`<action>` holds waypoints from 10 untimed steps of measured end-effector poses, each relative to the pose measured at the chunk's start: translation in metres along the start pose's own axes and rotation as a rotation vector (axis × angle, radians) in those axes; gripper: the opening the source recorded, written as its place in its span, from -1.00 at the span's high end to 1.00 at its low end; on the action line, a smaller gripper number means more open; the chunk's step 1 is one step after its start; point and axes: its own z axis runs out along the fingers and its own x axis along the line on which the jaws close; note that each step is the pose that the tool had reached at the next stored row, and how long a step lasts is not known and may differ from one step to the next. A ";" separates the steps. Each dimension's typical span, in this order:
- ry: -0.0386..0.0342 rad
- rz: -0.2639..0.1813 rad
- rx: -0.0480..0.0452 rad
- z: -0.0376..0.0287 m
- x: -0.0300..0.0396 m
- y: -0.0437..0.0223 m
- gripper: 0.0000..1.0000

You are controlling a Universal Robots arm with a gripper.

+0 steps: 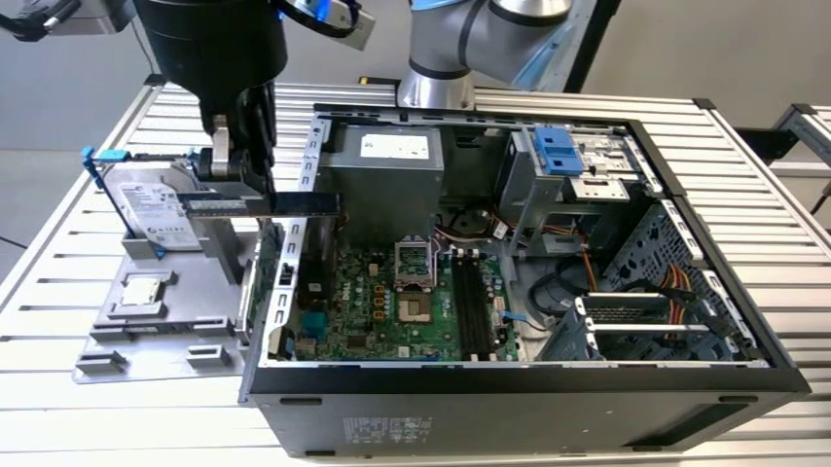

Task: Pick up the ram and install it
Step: 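Pick up the ram and move it above insertion slot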

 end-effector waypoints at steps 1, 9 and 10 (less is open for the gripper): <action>-0.0001 0.000 0.0001 0.0000 0.0000 -0.0014 1.00; -0.0001 0.000 0.0000 0.0000 0.0004 -0.0129 1.00; -0.0001 0.000 0.0001 0.0000 0.0005 -0.0147 1.00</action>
